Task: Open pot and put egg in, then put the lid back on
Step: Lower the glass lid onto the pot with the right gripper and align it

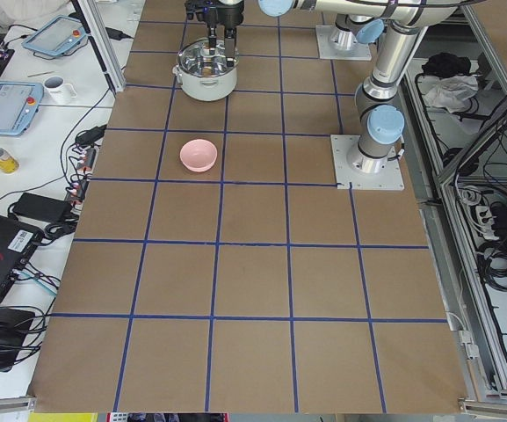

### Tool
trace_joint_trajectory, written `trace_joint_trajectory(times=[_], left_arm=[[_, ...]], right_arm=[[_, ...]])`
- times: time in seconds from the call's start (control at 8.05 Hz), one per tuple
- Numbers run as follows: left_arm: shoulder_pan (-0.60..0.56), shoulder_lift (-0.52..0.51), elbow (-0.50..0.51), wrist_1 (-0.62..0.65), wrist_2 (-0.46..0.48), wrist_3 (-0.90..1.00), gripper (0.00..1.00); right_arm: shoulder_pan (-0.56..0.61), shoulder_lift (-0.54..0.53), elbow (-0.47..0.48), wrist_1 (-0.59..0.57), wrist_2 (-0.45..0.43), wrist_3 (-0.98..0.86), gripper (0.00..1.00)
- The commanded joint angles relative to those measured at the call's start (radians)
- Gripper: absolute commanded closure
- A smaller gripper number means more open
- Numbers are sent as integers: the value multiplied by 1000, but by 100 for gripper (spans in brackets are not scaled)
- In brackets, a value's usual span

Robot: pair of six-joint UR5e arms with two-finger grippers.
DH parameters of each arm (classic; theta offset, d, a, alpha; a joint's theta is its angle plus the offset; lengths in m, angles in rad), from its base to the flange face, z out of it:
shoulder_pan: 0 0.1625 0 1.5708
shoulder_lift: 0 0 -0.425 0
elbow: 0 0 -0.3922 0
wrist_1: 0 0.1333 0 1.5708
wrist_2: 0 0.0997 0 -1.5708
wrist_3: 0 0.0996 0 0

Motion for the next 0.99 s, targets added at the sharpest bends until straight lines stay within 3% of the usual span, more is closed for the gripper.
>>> trace_joint_trajectory(times=[0.0,0.87], left_arm=[[-3,1,0,1,0,-1,0],[-3,1,0,1,0,-3,0]], right_arm=[[-8,-1,-4,-2,-2,-14,100],[-9,-1,-12,-11,-32,-22,100]])
